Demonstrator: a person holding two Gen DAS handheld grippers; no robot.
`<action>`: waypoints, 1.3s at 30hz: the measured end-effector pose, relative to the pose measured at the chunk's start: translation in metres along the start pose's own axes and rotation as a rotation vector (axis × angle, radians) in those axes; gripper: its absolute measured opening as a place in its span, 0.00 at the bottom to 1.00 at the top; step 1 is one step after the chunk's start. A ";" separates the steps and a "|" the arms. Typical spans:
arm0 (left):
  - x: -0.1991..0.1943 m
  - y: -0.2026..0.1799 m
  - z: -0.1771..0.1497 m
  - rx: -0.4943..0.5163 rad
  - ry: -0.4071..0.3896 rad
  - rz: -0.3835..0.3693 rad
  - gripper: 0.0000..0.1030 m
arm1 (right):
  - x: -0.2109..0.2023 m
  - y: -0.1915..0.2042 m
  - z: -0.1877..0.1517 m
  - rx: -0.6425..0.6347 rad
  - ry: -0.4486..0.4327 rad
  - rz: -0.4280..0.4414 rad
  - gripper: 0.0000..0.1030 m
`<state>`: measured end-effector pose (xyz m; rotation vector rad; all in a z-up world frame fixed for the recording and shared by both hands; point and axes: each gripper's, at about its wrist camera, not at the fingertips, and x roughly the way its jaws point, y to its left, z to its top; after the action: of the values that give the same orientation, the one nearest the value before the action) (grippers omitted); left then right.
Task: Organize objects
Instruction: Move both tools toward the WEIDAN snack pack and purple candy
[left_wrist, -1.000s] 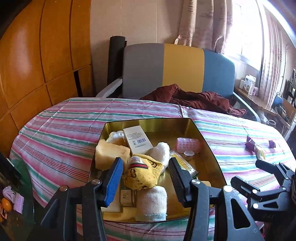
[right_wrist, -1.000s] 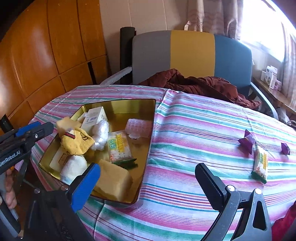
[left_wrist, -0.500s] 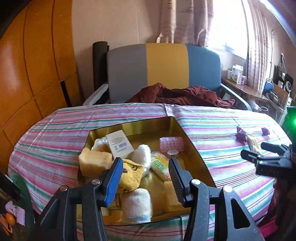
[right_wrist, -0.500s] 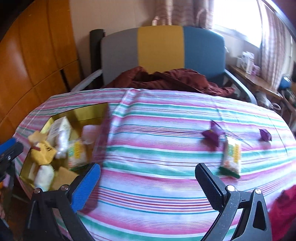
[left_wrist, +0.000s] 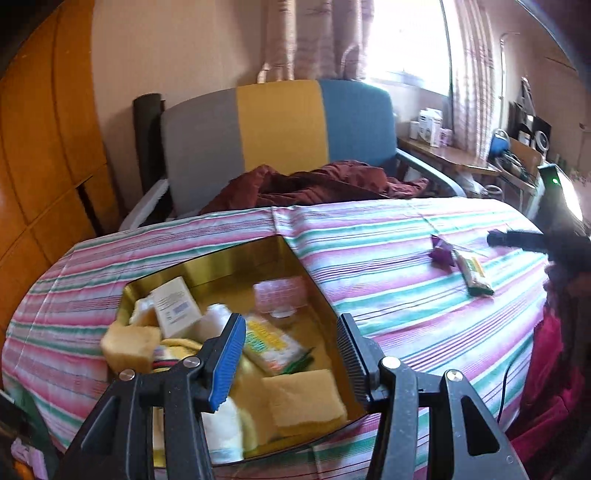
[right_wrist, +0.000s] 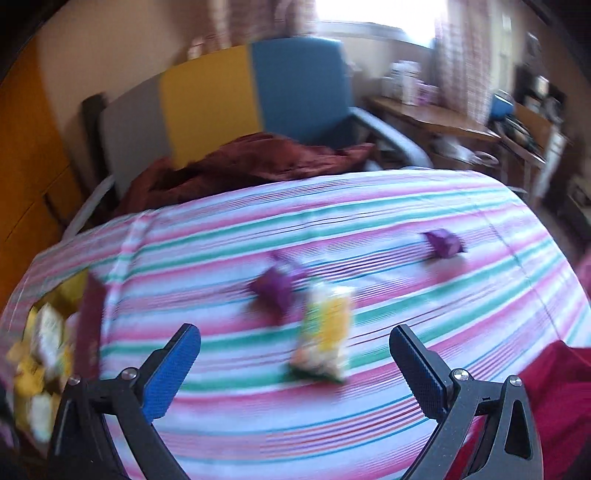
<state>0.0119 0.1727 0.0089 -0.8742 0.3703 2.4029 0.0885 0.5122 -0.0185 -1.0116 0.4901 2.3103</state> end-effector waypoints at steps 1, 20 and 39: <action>0.002 -0.005 0.001 0.008 0.002 -0.008 0.50 | 0.004 -0.012 0.004 0.033 0.003 -0.017 1.00; 0.048 -0.073 0.009 0.111 0.096 -0.178 0.50 | 0.077 -0.035 -0.005 0.125 0.216 0.001 0.97; 0.067 -0.104 0.020 0.152 0.124 -0.247 0.50 | 0.120 -0.020 -0.014 -0.051 0.332 -0.057 1.00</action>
<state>0.0202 0.2921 -0.0272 -0.9433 0.4570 2.0726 0.0417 0.5620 -0.1205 -1.4255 0.5247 2.1217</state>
